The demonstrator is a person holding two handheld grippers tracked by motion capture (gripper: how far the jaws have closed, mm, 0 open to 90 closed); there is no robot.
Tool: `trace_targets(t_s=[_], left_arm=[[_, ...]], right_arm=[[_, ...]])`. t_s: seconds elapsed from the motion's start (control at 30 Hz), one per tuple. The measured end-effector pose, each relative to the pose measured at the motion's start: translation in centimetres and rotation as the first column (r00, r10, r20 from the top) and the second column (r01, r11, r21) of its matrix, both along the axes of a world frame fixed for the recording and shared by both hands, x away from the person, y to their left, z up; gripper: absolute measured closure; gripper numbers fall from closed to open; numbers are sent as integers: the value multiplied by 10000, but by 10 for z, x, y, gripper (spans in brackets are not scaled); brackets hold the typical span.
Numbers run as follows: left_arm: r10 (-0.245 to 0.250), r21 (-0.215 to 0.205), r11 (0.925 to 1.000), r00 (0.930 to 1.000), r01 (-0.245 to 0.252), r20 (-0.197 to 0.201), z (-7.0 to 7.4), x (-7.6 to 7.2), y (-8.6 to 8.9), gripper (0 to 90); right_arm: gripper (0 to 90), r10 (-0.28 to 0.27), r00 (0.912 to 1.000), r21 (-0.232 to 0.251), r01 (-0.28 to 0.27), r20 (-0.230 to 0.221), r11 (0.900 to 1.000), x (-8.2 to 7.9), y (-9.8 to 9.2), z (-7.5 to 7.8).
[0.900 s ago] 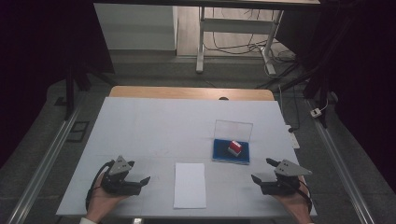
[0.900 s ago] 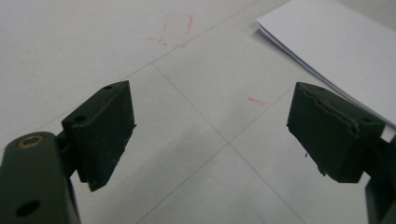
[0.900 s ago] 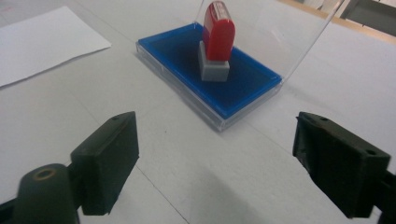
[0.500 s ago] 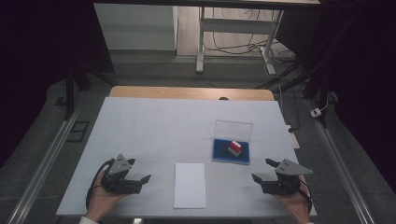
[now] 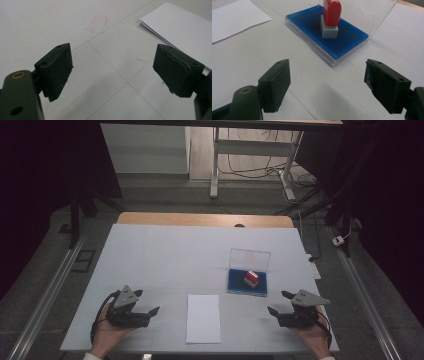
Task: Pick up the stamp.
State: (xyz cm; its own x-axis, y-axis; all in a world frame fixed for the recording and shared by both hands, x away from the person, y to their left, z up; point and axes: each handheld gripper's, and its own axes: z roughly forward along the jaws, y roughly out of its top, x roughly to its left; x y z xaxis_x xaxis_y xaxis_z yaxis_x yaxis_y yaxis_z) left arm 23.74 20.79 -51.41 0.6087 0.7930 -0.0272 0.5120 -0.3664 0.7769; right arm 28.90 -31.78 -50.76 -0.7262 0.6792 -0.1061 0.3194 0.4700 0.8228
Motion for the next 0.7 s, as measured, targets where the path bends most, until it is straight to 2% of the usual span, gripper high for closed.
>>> trace_targets(t_s=[0.23, 0.33, 0.5, 0.53, 0.7], left_arm=[[36, 45, 10000, 10000, -36, -21, -2, 2, 3, 165], [48, -124, 9999, 10000, -49, -47, 0, 2, 6, 168], [170, -70, 9998, 9998, -169, 52, 2, 1, 10, 169], [191, -72, 9998, 9998, -191, 58, 3, 0, 11, 169], [227, -116, 9997, 9997, -227, 28, 2, 2, 11, 170]], right_arm=[[225, -58, 9999, 328, 62, -103, 9994, 2, 1, 3], [230, 1, 9999, 272, 4, -173, 9996, 1, 3, 3], [238, 191, 9998, 275, -188, -94, 9994, 1, 7, 6], [239, 212, 9998, 399, -210, -57, 9990, 2, 9, 8], [241, 129, 9999, 264, -127, -56, 9996, 2, 9, 9]])
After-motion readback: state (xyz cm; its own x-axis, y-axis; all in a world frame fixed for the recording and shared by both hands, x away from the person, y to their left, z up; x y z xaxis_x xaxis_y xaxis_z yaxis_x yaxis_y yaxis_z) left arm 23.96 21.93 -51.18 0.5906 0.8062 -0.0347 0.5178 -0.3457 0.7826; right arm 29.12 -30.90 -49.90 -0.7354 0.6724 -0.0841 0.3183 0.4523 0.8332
